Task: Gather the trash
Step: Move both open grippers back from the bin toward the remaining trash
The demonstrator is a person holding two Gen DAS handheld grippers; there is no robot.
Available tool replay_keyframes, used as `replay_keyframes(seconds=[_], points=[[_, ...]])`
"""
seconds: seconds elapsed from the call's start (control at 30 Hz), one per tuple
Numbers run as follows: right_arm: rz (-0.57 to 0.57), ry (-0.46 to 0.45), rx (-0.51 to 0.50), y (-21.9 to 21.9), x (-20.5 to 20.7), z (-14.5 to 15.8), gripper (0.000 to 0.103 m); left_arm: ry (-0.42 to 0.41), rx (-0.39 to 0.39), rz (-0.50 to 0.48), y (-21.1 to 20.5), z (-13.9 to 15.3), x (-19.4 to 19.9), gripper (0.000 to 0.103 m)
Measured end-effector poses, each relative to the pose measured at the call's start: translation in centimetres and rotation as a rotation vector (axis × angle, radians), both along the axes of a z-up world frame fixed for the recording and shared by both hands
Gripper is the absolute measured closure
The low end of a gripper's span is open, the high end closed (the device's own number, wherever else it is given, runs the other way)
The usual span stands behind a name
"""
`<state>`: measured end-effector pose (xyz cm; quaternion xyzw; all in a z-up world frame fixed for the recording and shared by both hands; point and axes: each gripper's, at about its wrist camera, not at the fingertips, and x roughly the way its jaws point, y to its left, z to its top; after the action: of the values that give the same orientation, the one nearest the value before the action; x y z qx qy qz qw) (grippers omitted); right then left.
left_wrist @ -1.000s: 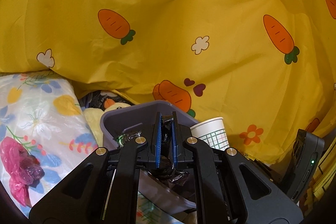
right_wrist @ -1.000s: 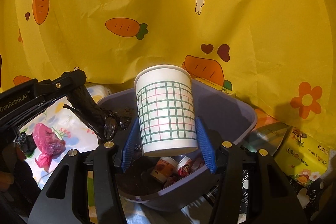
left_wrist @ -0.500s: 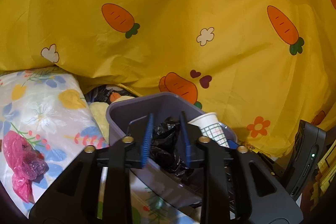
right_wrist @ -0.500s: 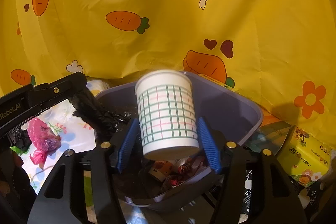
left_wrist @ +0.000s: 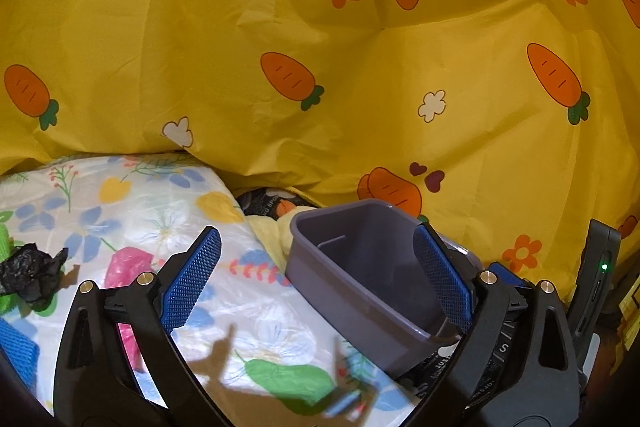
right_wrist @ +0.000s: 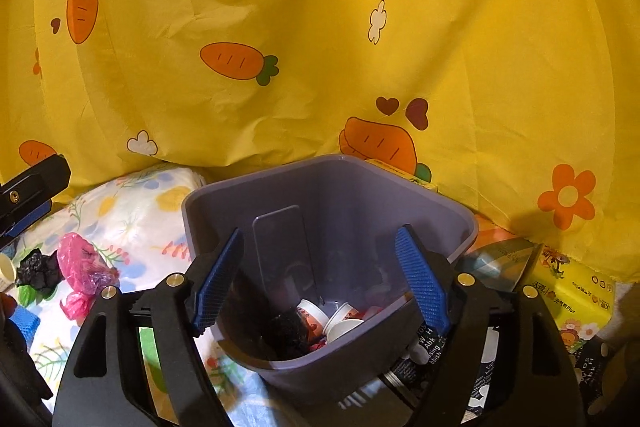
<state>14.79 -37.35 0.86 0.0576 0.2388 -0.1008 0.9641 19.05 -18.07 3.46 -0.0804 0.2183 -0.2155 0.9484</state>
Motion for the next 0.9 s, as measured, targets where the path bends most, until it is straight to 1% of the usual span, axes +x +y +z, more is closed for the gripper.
replay_keyframes(seconds=[0.23,0.47,0.6,0.67,0.8,0.9], points=[[0.034,-0.037,0.002,1.9,-1.6,1.0,0.025,-0.029,0.048,0.107,4.2,0.5,-3.3,0.008],[0.137,-0.058,-0.005,5.5,-2.6,1.6,0.025,-0.007,0.097,0.238,9.8,-0.1,-6.5,0.008],[0.232,-0.055,-0.001,8.8,-2.8,1.3,0.025,0.025,0.134,0.365,14.5,-1.2,-8.5,0.008],[0.287,-0.044,-0.002,10.6,-2.8,0.9,0.025,0.043,0.142,0.45,17.4,-1.8,-9.6,0.008],[0.404,-0.009,0.0,14.6,-2.6,-0.1,0.025,0.087,0.155,0.613,23.2,-3.3,-11.7,0.008],[0.49,0.017,-0.016,18.2,-2.6,-0.8,0.025,0.128,0.173,0.715,27.0,-4.5,-12.9,0.008]])
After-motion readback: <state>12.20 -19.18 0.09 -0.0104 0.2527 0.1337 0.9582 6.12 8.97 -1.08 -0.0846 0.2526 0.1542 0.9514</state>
